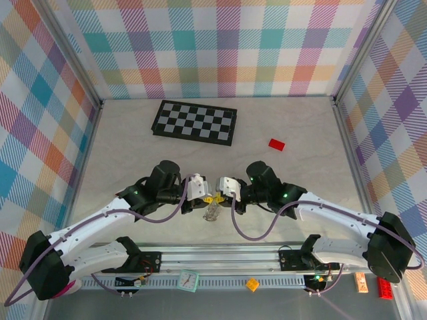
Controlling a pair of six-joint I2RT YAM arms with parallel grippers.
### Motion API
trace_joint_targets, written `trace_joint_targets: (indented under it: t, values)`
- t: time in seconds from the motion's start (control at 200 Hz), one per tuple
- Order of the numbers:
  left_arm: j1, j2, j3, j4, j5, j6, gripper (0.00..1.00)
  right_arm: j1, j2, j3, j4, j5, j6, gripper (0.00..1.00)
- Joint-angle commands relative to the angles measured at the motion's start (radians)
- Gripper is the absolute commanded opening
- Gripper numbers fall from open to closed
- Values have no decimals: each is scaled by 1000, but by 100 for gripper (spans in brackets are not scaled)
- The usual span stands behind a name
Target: Put the keys on the keyring
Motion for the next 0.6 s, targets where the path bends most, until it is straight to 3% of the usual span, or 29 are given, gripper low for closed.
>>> trace_joint_targets:
  t: [0.0, 0.1, 0.19, 0.265, 0.595]
  values:
    - [-9, 6, 5, 70, 21, -14, 17, 11, 9, 36, 29, -52, -1, 0]
    - [-9, 3, 4, 75, 27, -13, 8, 11, 6, 33, 29, -32, -2, 0]
    - [-9, -2, 2, 59, 18, -7, 0, 11, -18, 18, 19, 11, -8, 14]
    - [-9, -8, -1, 45, 10, -1, 0, 11, -42, 9, -10, 53, -17, 20]
    - [-10, -12, 0, 29, -2, 4, 0, 11, -49, 16, -97, 104, -35, 26]
